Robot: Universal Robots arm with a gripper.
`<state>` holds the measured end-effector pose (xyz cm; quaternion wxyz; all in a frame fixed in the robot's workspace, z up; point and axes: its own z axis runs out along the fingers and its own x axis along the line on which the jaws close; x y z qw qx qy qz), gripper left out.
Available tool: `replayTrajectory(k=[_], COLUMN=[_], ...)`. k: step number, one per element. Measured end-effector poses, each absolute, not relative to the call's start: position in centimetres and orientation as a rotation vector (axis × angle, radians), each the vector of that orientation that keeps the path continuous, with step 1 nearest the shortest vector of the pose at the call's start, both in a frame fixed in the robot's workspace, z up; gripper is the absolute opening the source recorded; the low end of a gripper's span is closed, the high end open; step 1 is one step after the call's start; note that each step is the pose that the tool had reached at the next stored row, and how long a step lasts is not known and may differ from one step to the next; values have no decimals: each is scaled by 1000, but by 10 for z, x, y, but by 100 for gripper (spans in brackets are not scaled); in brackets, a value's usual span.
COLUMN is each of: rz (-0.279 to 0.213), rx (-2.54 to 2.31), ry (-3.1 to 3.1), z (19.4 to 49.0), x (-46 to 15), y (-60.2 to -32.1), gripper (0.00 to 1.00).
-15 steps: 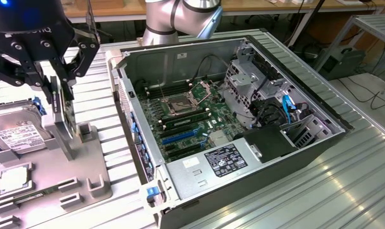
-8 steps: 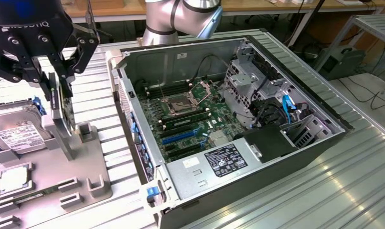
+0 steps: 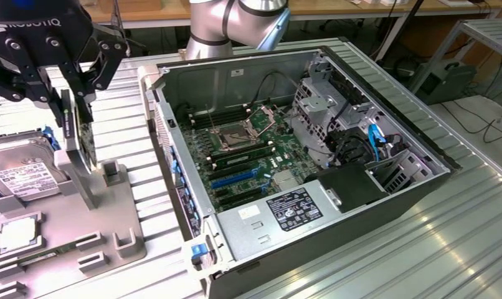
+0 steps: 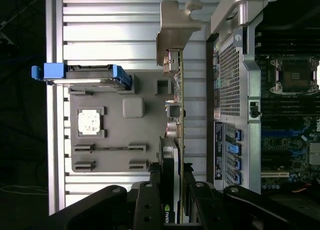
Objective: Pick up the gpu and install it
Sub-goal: 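Pick up the gpu and move the gpu toward the slot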
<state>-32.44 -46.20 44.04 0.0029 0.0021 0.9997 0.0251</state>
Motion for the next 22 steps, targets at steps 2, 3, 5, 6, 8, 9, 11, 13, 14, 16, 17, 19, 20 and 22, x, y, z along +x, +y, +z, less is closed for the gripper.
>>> replayTrajectory(k=[2,3,5,6,8,9,11,13,14,16,17,19,20,22], rz=[79,79,79,79,79,79,79,79,79,79,79,79,78,79], rx=[6,7,7,7,7,7,7,7,7,7,7,7,7,7], ry=[3135,3135,3135,3135,3135,3135,3135,3135,3135,3135,3135,3135,3135,3135], z=[442,443,445,446,448,448,450,452,453,453,453,453,453,453], x=[-324,-324,-324,-324,-324,-324,-324,-324,-324,-324,-324,-324,-324,-324], y=[-462,-462,-462,-462,-462,-462,-462,-462,-462,-462,-462,-462,-462,-462], gripper=[27,27,27,27,27,27,27,27,27,27,27,27,27,27])
